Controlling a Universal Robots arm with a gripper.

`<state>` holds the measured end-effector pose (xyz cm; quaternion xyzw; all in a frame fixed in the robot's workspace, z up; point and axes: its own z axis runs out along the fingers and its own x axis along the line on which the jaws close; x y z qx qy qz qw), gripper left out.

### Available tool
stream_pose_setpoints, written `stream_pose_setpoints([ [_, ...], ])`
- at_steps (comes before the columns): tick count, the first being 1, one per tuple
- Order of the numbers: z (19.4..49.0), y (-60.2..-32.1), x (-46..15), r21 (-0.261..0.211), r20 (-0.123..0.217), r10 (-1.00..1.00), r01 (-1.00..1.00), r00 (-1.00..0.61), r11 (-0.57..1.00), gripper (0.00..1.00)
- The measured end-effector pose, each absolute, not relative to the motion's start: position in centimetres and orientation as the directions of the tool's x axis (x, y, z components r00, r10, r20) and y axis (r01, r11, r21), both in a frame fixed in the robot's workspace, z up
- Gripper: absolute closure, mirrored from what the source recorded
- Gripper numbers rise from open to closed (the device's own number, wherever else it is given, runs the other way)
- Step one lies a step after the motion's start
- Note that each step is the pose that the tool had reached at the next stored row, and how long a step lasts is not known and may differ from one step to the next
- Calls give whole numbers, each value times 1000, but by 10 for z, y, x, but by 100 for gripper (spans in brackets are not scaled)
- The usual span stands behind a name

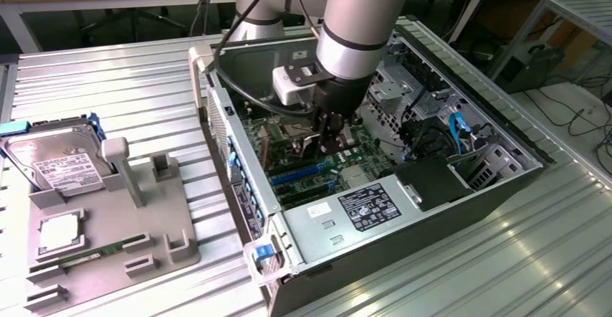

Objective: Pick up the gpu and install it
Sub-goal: 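Insert the gpu into the slot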

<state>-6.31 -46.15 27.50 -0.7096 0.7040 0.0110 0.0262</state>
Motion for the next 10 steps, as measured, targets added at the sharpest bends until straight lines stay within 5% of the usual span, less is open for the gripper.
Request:
stream_pose_setpoints([
  [10,263,-461,-70,-24,-50,-999,-1000,3,-2,73],
])
